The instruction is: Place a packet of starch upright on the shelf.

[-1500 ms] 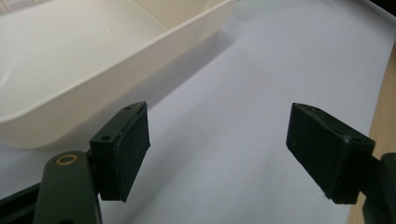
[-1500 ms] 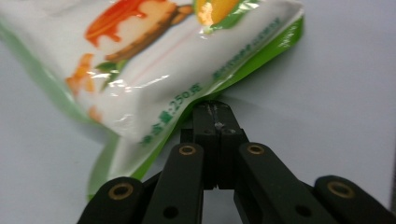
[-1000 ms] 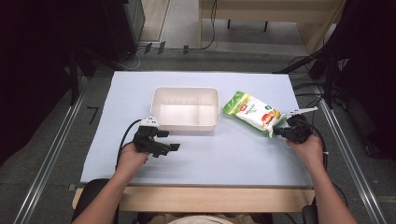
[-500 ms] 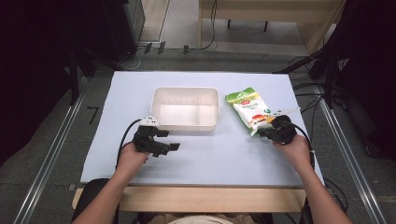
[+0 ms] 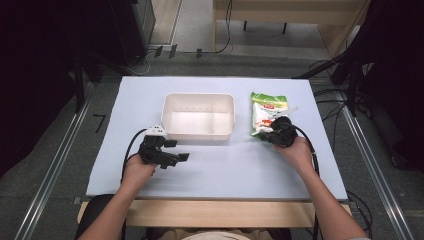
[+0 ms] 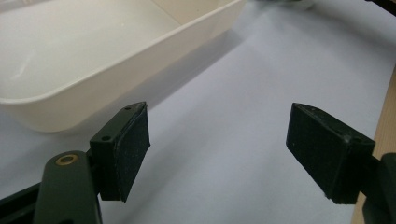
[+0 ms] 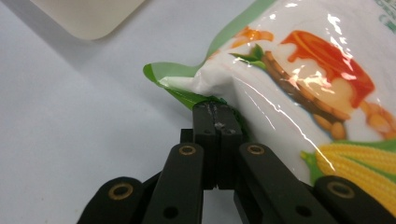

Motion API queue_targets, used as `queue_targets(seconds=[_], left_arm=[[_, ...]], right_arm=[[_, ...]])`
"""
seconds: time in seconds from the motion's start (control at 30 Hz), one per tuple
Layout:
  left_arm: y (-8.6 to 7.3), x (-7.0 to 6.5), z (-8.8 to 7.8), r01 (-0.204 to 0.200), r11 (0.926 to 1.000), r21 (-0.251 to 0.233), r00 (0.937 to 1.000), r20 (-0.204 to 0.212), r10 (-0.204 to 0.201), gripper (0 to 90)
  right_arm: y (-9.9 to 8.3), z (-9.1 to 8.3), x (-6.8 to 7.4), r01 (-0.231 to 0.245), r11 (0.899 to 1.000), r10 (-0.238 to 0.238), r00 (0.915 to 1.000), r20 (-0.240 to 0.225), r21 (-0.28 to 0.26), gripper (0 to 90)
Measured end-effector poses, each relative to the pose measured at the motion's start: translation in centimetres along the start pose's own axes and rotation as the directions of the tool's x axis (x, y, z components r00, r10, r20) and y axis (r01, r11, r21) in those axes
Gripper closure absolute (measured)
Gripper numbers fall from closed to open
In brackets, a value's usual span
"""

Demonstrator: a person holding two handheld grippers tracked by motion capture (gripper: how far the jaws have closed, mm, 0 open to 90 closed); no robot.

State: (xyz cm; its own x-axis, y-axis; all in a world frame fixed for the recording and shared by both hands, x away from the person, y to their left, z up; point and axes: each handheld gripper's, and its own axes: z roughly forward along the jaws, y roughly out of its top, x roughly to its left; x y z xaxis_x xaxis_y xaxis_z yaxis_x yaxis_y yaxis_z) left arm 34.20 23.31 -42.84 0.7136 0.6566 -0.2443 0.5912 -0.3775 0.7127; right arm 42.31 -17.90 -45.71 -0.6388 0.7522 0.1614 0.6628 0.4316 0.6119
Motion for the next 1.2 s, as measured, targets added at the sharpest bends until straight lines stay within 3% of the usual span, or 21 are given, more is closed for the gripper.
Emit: queue_targets(seconds=[0.13,0.23,0.43,0.57,0.63,0.87,1.2], left_arm=[[-0.2,0.0,-0.2,0.004,1.0,-0.003,1.0,-0.009,-0.004,22.0],[-0.3,0.1,-0.4,0.008,1.0,-0.003,0.9999,-0.014,-0.008,22.0],[-0.5,0.1,-0.5,0.009,1.0,-0.003,0.9998,-0.018,-0.009,22.0],[-0.5,0.0,-0.5,0.002,1.0,-0.004,0.9997,-0.024,-0.002,22.0],[-0.5,0.0,-0.5,0.003,1.0,-0.004,0.9997,-0.024,-0.003,22.0],[-0.5,0.1,-0.5,0.003,1.0,0.003,0.9996,-0.03,-0.003,22.0],[-0.9,-0.1,-0.8,0.004,1.0,0.002,0.9989,-0.046,-0.004,22.0]], right_arm=[[0.3,-0.1,0.1,0.002,1.0,-0.002,0.9998,-0.02,0.007,90.0],[0.9,-1.1,0.3,0.008,0.999,-0.009,0.9998,-0.019,-0.034,90.0],[2.2,-2.2,0.1,0.016,0.996,-0.014,0.9998,0.017,-0.088,77.9],[2.7,-2.7,-0.5,-0.007,0.994,0.01,0.9996,0.026,-0.108,72.9],[3.4,-2.9,-1.3,-0.039,0.993,0.043,0.9984,0.038,-0.11,69.1],[4.9,-3.1,-3.4,-0.083,0.99,0.091,0.9943,0.057,-0.116,62.9],[6.1,-3.6,-6.9,-0.132,0.984,0.147,0.9813,0.124,-0.12,60.6]])
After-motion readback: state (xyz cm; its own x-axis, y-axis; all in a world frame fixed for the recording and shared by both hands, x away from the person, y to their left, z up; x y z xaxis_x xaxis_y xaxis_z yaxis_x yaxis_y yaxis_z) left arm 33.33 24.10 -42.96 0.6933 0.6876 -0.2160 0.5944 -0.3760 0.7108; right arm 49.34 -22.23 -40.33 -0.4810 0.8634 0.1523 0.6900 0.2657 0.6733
